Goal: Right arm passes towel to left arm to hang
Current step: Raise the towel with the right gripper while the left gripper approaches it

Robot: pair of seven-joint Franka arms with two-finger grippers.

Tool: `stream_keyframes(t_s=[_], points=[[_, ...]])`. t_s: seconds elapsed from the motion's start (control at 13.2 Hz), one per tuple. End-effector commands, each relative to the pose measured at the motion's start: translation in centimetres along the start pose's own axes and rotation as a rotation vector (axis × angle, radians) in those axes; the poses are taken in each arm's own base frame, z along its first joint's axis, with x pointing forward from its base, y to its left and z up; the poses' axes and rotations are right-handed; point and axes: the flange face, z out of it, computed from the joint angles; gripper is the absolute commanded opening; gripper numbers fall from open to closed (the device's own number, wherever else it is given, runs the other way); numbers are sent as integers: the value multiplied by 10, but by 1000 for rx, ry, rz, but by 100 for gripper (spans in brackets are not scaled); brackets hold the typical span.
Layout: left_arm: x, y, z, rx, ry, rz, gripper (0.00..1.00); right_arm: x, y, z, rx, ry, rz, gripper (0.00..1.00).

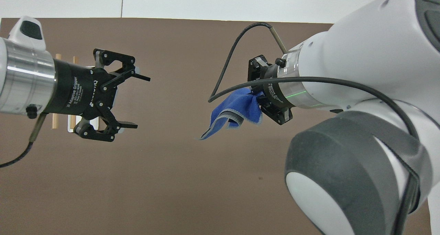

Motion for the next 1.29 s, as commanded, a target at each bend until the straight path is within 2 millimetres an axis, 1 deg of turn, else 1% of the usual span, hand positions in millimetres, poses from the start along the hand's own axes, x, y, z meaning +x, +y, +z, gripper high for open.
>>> stream_keyframes(t_s=[0.0,0.15,0.23,0.3,0.38,0.46,0.61,0.68,0.83,1.06,1.21], points=[[-18,-4,14,-33,-29,-188,100,-2,-8,-5,42,-34,59,0],[-23,-4,19,-57,-34,-308,100,-4,-11,-6,69,-40,58,0],[-35,-8,27,-42,-35,-313,100,-8,-13,-5,86,-44,52,0],[-40,-14,35,-39,-35,-323,100,-21,-14,-2,100,-51,36,0],[-40,-18,42,-41,-33,-365,100,-21,-15,-2,105,-50,37,0],[-43,-24,50,-30,-29,-375,100,-22,-15,-2,109,-52,39,0],[-41,-34,58,-22,-21,-411,100,-24,-17,-4,125,-56,81,0],[-46,-38,63,-28,-19,-403,100,-25,-17,-3,129,-58,97,0],[-46,-44,73,-58,-44,-420,100,-27,-18,-3,127,-82,109,0],[-49,-41,75,-129,-88,-437,100,-27,-19,-4,140,-88,129,0],[-52,-39,81,-159,-111,-444,100,-27,-20,-5,150,-91,144,0]])
